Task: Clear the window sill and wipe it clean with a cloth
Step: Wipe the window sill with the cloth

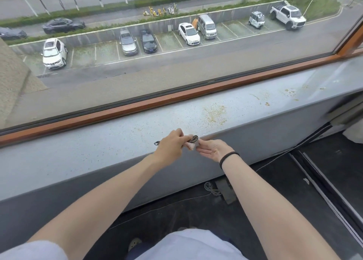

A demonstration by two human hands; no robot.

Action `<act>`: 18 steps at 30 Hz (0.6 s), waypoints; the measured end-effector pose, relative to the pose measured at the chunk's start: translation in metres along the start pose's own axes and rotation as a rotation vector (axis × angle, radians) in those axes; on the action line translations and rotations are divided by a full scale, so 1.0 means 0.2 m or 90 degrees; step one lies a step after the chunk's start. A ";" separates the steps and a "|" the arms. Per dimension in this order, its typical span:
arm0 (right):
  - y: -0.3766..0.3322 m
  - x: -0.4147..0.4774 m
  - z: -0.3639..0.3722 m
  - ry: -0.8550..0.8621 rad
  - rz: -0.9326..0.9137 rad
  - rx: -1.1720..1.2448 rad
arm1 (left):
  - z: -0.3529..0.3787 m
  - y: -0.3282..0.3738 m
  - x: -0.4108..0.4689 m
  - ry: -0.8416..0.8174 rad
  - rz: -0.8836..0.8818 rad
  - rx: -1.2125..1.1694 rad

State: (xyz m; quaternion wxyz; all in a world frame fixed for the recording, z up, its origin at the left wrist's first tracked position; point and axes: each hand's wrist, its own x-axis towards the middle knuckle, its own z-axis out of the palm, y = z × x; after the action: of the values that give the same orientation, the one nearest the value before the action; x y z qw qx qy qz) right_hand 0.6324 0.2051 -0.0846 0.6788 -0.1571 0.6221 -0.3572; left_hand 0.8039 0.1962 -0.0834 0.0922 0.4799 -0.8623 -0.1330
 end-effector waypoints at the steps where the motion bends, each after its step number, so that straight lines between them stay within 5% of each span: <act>1: 0.00 -0.01 -0.02 -0.010 0.001 -0.008 | 0.01 0.02 -0.04 -0.015 0.038 0.021; 6: 0.01 -0.01 -0.08 0.047 -0.013 0.002 | 0.20 0.08 -0.22 0.009 0.161 0.193; 11: 0.08 0.01 -0.15 0.074 0.017 0.026 | 0.17 0.09 -0.17 0.172 0.156 0.090; 18: 0.07 0.02 -0.17 0.050 0.013 0.052 | 0.13 0.15 -0.12 0.190 0.019 -0.031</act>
State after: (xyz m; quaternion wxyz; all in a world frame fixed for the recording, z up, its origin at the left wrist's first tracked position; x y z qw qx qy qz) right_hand 0.6033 0.2202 -0.1017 0.6632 -0.1083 0.6349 -0.3813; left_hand 0.7843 0.2348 -0.0988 0.2327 0.4791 -0.8426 -0.0796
